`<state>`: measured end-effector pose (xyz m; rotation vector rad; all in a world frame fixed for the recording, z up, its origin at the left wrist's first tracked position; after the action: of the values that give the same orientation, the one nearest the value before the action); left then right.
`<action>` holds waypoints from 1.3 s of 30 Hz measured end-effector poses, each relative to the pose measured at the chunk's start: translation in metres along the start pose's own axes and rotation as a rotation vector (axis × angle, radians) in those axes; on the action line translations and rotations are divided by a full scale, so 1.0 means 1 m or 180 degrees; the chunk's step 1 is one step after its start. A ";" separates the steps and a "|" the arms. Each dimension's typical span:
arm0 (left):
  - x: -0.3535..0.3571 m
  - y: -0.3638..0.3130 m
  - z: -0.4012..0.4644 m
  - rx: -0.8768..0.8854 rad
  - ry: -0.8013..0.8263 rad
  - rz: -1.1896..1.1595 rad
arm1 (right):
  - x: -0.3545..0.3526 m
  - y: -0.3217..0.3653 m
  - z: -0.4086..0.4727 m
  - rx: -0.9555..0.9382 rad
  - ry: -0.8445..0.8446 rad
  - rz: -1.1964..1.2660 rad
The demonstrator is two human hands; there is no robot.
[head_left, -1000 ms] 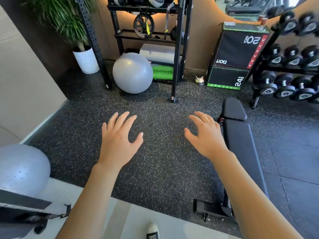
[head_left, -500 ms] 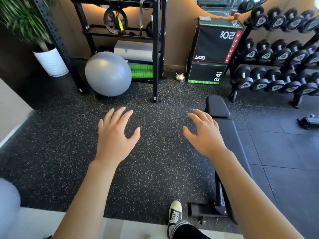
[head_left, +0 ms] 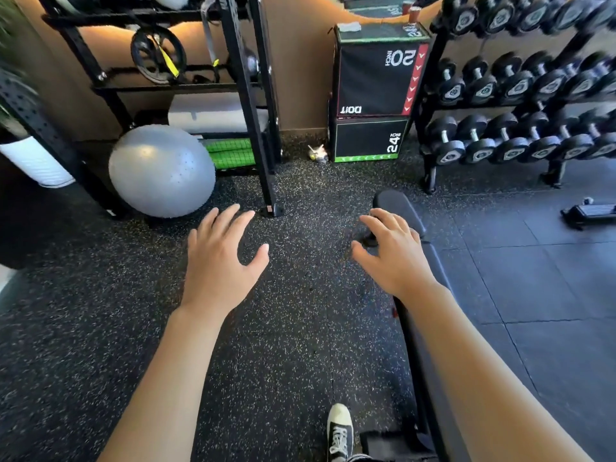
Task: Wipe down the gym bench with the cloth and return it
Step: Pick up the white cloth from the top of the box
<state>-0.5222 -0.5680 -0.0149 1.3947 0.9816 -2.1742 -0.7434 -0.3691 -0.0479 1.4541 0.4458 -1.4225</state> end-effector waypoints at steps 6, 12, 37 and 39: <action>0.020 -0.036 0.075 0.0045 0.0076 -0.0023 | -0.020 -0.043 0.066 0.0095 -0.0060 0.0086; 0.041 -0.054 0.159 0.0137 0.0062 -0.0123 | -0.025 -0.074 0.138 0.0154 -0.0133 0.0067; 0.153 -0.010 0.570 0.0602 0.0164 -0.0247 | 0.024 -0.157 0.506 0.0615 -0.0146 -0.0424; 0.166 -0.015 0.590 0.0593 0.0221 -0.0252 | 0.026 -0.170 0.523 0.0634 -0.0128 -0.0439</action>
<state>-0.9792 -0.9764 -0.0023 1.5486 0.8911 -2.3409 -1.1501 -0.7392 -0.0306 1.5745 0.3939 -1.6416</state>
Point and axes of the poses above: each hand's wrist, its own z-axis towards the middle knuckle, its own x-axis out of the palm, y = z × x, the point moved 6 cm from there along z, towards the middle knuckle, and after that the axes turned 10 degrees about -x, right-handed, at the moved point
